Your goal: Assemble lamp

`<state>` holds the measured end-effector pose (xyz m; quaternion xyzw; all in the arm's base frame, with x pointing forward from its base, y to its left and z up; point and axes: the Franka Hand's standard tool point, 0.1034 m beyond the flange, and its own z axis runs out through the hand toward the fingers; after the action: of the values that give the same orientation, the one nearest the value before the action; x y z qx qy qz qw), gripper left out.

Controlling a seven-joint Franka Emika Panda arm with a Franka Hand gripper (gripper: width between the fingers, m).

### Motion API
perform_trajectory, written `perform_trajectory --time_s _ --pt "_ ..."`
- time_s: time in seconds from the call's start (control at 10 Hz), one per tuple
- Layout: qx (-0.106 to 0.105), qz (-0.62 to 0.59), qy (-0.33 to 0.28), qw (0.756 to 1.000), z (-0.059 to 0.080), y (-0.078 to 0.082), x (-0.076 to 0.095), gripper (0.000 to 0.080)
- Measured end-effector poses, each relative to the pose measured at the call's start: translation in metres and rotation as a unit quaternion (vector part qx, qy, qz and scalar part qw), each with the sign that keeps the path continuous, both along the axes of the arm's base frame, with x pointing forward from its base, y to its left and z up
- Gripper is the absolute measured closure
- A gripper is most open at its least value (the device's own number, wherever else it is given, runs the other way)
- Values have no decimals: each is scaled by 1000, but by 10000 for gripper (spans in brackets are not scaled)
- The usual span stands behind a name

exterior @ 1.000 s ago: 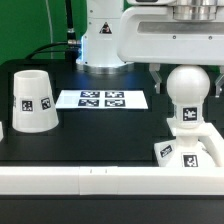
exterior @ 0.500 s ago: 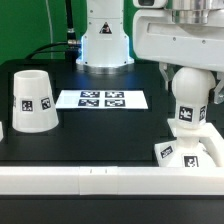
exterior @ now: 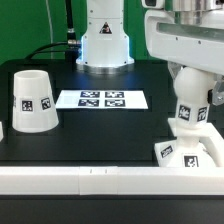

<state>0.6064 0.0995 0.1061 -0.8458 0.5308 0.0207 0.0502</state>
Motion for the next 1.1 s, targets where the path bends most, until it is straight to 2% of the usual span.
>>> perform_trajectory --time_s 0.1,0.5,0.8,1.1 --pt "0 22 -2 1000 0 0 0 114" --pt "-10 195 -32 980 0 -1 2 101" --pt "-15 320 -45 946 0 -4 3 100" --pt "-22 434 -55 899 1 -5 3 100"
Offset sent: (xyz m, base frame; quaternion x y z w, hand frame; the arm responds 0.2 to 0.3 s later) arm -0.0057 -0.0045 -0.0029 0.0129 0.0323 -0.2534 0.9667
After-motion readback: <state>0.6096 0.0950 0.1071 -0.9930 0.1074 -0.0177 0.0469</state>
